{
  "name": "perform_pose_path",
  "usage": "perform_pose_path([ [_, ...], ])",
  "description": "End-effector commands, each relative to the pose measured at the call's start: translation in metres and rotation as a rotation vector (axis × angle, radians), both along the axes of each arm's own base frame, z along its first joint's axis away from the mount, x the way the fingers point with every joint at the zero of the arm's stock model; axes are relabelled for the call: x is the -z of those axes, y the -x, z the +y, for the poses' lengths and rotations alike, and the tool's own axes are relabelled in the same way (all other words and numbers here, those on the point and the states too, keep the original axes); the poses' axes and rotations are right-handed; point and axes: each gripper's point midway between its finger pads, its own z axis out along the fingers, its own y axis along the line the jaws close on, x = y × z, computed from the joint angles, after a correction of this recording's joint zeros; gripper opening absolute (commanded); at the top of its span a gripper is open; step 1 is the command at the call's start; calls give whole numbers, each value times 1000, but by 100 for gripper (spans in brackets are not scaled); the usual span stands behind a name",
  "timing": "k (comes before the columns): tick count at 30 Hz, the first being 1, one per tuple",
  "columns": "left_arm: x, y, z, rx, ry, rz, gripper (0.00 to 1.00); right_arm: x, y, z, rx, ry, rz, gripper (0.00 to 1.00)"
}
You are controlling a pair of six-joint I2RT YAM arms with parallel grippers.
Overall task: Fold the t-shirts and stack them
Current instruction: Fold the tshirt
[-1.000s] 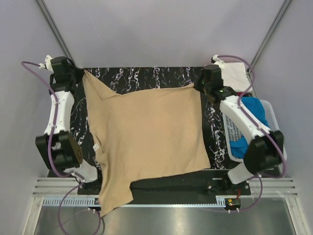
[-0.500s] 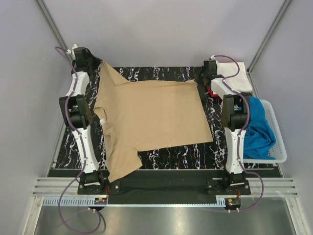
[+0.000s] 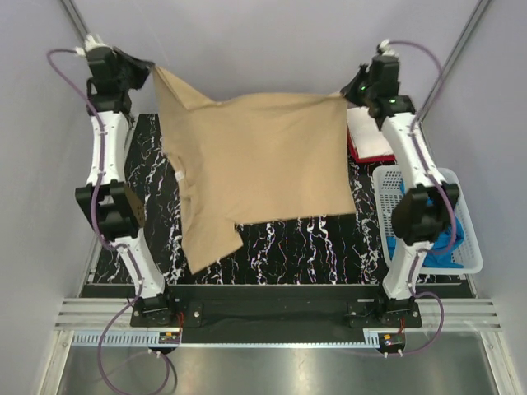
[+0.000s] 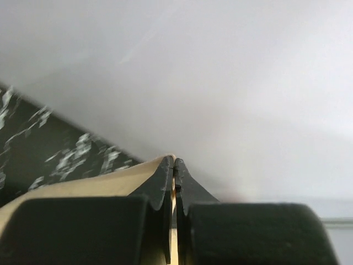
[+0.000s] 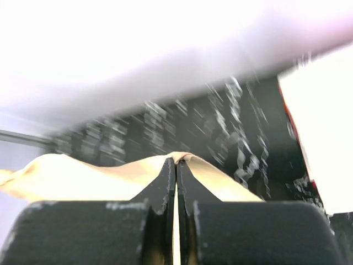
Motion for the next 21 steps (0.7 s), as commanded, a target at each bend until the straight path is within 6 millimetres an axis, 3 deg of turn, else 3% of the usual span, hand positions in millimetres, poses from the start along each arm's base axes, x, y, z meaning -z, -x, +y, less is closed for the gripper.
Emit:
perform_pose_path([
  [1, -164, 80, -11, 22, -42, -350, 0, -151, 71, -9, -9, -12, -297, 0],
  [2, -184, 98, -12, 18, -47, -388, 0, -161, 80, -9, -12, -18, -316, 0],
  [5, -221, 136, -6, 0, -58, -449, 0, -188, 112, -8, -33, -54, -366, 0],
  [7, -232, 156, -2, -18, -72, -465, 0, -191, 128, -5, -52, -79, -368, 0],
  [8, -250, 182, -7, -19, -93, -508, 0, -209, 149, -6, -61, -91, -409, 0],
  [9, -257, 195, -9, -22, -105, -525, 0, -213, 159, -6, -67, -101, -418, 0],
  [10, -252, 202, -10, -24, -111, -516, 0, -222, 182, -5, -84, -117, -442, 0],
  [11, -268, 231, -17, -26, -131, -559, 0, -225, 193, -5, -90, -124, -453, 0],
  [13, -262, 250, -17, -47, -143, -552, 0, -235, 228, -7, -101, -148, -487, 0],
  [14, -276, 281, -23, -64, -158, -599, 0, -238, 240, -7, -104, -158, -502, 0],
  [15, -268, 287, -22, -73, -154, -586, 0, -242, 264, -11, -100, -175, -529, 0],
  [16, -271, 300, -26, -75, -159, -603, 0, -244, 275, -12, -99, -182, -543, 0],
  [17, -281, 327, -34, -73, -173, -648, 0, -246, 287, -14, -94, -189, -556, 0],
  [18, -279, 333, -36, -70, -170, -649, 0, -243, 295, -16, -88, -194, -560, 0],
  [19, -282, 344, -40, -66, -173, -663, 0, -254, 317, -21, -74, -209, -605, 0],
  [21, -288, 371, -48, -67, -185, -690, 0, -256, 335, -26, -59, -225, -623, 0],
])
